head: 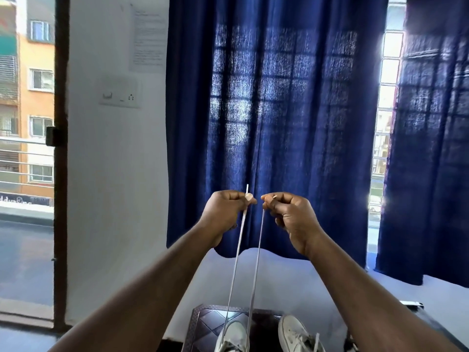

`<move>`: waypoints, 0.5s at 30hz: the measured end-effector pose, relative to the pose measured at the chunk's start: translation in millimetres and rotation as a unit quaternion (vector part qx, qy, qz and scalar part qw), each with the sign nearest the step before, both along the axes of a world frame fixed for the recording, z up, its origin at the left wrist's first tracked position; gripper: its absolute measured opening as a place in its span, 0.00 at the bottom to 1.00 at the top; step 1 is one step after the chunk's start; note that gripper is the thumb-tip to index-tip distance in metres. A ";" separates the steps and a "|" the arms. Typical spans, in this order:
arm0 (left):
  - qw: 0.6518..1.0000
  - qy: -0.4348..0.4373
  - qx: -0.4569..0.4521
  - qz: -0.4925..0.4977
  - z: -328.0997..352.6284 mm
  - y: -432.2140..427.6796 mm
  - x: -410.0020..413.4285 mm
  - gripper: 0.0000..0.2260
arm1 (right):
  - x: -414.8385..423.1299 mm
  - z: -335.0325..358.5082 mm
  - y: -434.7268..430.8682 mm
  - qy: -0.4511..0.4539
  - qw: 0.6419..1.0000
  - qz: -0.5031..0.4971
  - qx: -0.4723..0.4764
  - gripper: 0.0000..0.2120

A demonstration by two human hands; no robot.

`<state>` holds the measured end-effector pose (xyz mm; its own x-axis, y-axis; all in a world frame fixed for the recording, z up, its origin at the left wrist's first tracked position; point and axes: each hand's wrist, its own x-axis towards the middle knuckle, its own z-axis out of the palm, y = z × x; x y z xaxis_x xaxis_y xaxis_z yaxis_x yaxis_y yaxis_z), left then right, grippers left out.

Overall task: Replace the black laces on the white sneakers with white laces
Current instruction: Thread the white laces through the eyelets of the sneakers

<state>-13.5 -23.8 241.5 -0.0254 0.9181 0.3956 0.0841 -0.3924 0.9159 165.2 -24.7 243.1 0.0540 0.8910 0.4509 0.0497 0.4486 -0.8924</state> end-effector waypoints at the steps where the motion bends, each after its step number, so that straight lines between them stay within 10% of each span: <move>1: 1.000 0.001 0.001 0.001 1.3 -0.5 1.8 0.07 | -0.4 -0.9 0.1 0.004 1.000 -0.009 0.009 0.06; 15: 1.000 -0.014 0.013 0.005 11.6 4.3 11.7 0.03 | -11.6 10.7 9.6 -0.025 0.996 -0.064 0.057 0.03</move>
